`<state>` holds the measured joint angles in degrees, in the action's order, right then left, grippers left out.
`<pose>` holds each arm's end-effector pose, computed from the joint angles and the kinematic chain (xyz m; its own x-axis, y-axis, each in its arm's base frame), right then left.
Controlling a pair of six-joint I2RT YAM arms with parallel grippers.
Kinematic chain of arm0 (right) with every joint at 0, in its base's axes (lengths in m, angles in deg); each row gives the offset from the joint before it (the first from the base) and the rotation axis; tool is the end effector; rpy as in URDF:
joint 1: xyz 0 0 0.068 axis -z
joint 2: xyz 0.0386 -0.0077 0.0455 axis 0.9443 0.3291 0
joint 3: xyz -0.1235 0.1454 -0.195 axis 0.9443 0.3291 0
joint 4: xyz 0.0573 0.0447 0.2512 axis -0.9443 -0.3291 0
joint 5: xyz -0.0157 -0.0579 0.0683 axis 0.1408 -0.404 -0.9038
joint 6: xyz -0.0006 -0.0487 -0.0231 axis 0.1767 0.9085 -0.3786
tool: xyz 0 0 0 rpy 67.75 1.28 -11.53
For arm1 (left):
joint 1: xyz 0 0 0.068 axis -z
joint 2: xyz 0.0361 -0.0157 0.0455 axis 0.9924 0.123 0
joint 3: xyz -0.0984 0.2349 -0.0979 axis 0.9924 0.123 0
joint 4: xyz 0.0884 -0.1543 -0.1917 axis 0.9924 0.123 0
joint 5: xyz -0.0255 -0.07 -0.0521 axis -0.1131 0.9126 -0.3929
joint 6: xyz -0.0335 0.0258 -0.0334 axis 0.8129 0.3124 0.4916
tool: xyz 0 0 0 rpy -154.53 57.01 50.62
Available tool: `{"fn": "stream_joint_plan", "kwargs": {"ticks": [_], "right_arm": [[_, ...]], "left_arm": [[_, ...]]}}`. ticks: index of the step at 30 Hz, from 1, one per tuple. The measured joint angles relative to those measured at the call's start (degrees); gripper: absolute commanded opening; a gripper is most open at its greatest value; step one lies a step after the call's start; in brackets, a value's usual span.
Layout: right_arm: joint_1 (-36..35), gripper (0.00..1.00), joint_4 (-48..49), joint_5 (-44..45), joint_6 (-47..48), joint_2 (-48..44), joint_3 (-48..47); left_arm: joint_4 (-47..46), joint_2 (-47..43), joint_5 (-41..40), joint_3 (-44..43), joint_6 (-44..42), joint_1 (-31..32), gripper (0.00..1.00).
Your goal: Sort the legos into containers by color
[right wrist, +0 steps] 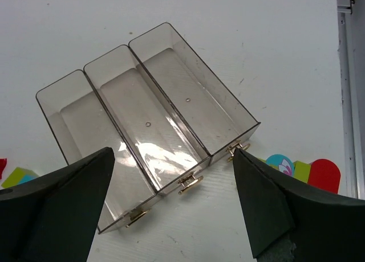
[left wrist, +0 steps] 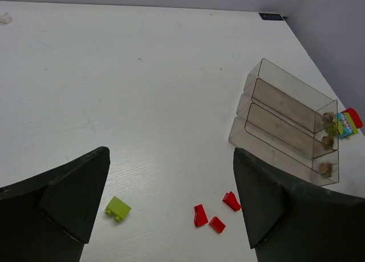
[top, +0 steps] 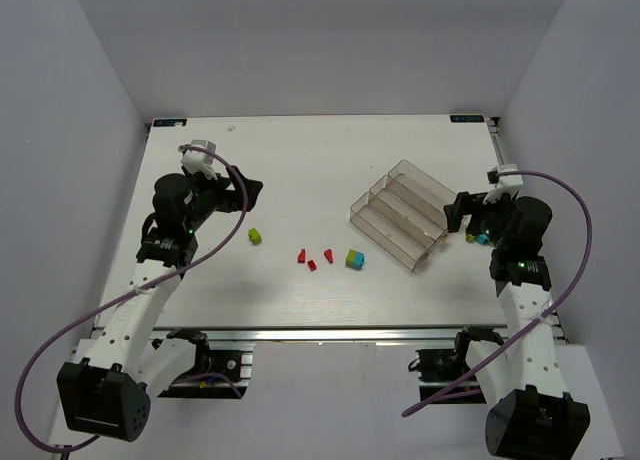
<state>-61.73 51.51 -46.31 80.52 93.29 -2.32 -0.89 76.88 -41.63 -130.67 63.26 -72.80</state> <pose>0.1910 -0.0189 0.2952 -0.2286 -0.0362 -0.9728 -0.1731 0.9849 0.0040 0.2211 -0.0495 0.3264 -0.3176 -0.2071 -0.9253 0.3628 0.8751 -0.3204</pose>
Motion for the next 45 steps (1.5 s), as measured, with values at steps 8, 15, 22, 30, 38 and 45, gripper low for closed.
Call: {"fn": "stream_joint_plan", "kwargs": {"ticks": [8, 15, 22, 30, 38, 45], "right_arm": [[0.0, 0.89, -3.3, -7.5, 7.5, 0.0, -0.2], [-0.2, 0.89, -13.1, -24.8, 24.4, 0.0, -3.0], [-0.4, 0.0, -12.9, -34.2, 23.1, 2.1, -3.4], [-0.6, 0.59, -8.5, -29.6, 11.2, 4.6, -3.4], [-0.6, 0.59, -8.5, -23.6, 7.8, 4.7, -3.4], [-0.9, 0.6, -8.5, -21.8, 7.0, 4.7, -3.4]], "left_arm": [[0.2, 1.8, 1.2, 0.0, 1.6, 0.0, 0.87], [0.7, 5.4, 2.1, -0.3, 3.3, 0.2, 0.0], [5.2, 11.1, 2.3, -2.1, 5.5, 0.2, 0.98], [17.1, 19.0, -5.1, -6.6, 9.2, 3.4, 0.94], [28.5, 31.2, -23.4, -16.8, 13.0, 9.2, 0.59], [33.5, 38.2, -31.6, -16.8, 20.5, 10.9, 0.81]]}}
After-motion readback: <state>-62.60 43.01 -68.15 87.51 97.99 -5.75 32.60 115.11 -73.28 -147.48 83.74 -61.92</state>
